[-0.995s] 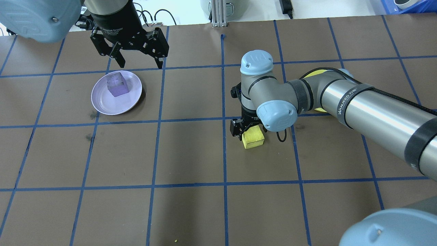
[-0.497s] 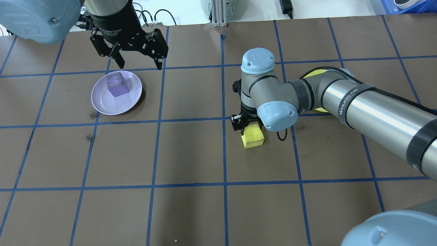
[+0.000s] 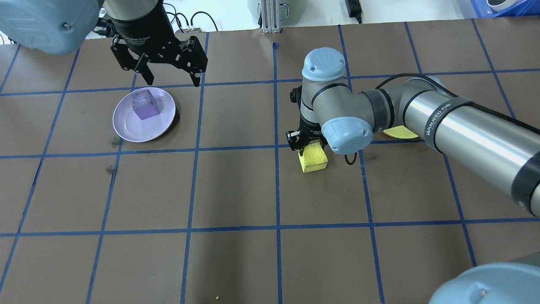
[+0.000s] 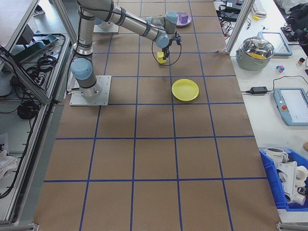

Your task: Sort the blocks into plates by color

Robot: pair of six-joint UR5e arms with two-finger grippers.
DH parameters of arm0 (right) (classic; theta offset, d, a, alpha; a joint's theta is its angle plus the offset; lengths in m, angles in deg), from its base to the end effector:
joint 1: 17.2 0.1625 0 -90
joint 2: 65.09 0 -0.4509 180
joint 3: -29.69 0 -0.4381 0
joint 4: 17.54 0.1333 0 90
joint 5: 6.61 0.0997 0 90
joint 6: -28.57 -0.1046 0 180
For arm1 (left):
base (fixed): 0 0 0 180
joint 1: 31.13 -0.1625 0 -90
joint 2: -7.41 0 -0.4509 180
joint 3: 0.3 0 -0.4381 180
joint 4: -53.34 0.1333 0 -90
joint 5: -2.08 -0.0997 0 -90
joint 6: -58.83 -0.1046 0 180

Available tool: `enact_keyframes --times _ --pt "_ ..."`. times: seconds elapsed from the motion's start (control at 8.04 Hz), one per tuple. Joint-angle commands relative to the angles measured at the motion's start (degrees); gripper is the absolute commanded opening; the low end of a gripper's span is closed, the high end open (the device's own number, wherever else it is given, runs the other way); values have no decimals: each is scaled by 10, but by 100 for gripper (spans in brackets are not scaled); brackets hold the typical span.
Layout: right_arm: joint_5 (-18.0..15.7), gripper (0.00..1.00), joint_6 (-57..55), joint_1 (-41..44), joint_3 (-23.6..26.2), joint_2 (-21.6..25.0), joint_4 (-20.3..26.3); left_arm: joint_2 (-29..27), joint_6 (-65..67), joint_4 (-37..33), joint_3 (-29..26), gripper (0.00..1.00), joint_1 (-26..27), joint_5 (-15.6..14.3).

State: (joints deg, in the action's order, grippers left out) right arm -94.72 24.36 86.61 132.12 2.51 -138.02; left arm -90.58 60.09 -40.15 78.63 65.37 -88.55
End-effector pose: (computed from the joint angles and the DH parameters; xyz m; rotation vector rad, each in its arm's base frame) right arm 0.2815 -0.5723 0.2174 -0.2590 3.1076 0.1250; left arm -0.1991 -0.5803 0.5273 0.1431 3.1268 0.0100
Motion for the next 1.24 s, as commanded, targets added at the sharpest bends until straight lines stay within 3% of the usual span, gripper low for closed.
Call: enact_keyframes --times 0.0,0.25,0.62,1.12 --pt "-4 0 77 -57 -44 27 5 0 0 6 3 100 -2 -1" --pt "-8 0 139 -125 -61 40 5 -1 1 6 3 100 -2 -1" --pt "-54 0 279 -206 -72 32 -20 1 1 7 4 100 -2 1" --pt "-72 0 316 -233 -72 -9 -55 3 1 7 8 100 -2 4"
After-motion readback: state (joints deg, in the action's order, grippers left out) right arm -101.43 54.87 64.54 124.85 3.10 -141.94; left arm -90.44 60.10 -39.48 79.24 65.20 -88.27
